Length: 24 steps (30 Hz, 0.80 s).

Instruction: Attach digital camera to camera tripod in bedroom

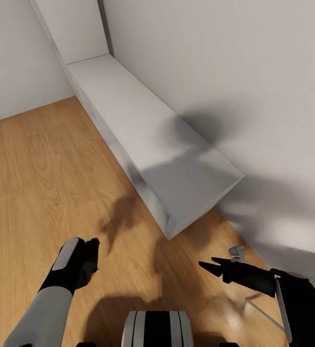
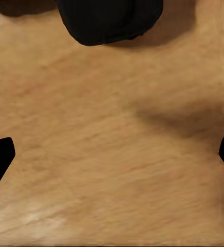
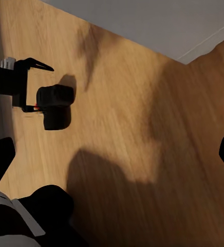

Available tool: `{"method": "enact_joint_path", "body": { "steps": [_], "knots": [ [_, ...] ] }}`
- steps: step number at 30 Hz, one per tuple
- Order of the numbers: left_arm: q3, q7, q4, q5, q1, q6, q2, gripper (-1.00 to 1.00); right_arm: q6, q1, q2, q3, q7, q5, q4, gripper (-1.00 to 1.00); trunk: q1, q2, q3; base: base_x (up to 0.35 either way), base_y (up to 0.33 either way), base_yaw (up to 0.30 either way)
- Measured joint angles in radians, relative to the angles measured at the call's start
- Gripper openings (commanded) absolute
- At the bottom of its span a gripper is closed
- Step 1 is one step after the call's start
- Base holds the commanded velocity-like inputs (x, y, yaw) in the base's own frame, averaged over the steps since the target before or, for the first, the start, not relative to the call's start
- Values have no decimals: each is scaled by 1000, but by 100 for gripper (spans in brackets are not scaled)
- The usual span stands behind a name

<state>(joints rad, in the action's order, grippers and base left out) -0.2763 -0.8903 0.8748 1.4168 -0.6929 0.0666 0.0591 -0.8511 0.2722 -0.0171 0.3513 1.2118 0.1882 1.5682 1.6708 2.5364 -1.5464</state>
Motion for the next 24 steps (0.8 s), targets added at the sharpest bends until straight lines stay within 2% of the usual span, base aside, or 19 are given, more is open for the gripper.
{"method": "enact_joint_path", "body": {
  "steps": [11, 12, 16, 19, 20, 24],
  "knots": [
    [0, 3, -61, -4, -69, -1, -1, 100, 0, 0, 0, 0, -1, 0, 0, 100, 0, 0, 0, 0, 0, 0],
    [1, 3, -116, -10, -105, -22, -8, 100, 0, 0, 0, 0, -1, 0, 0, 100, 0, 0, 0, 0, 0, 0],
    [0, 3, -149, -16, -126, -71, -15, 100, 0, 0, 0, 0, -1, 0, 0, 100, 0, 0, 0, 0, 0, 0],
    [-1, 3, -169, -19, -135, -107, -28, 100, 0, 0, 0, 0, -1, 0, 0, 100, 0, 0, 0, 0, 0, 0],
    [-1, 4, -177, -18, -138, -120, -43, 100, 0, 0, 0, 0, -1, 0, 0, 100, 0, 0, 0, 0, 0, 0],
    [-4, 5, -186, -15, -148, -129, -69, 100, 0, 0, 0, 0, -1, 0, 0, 100, 0, 0, 0, 0, 0, 0]
  ]
}}
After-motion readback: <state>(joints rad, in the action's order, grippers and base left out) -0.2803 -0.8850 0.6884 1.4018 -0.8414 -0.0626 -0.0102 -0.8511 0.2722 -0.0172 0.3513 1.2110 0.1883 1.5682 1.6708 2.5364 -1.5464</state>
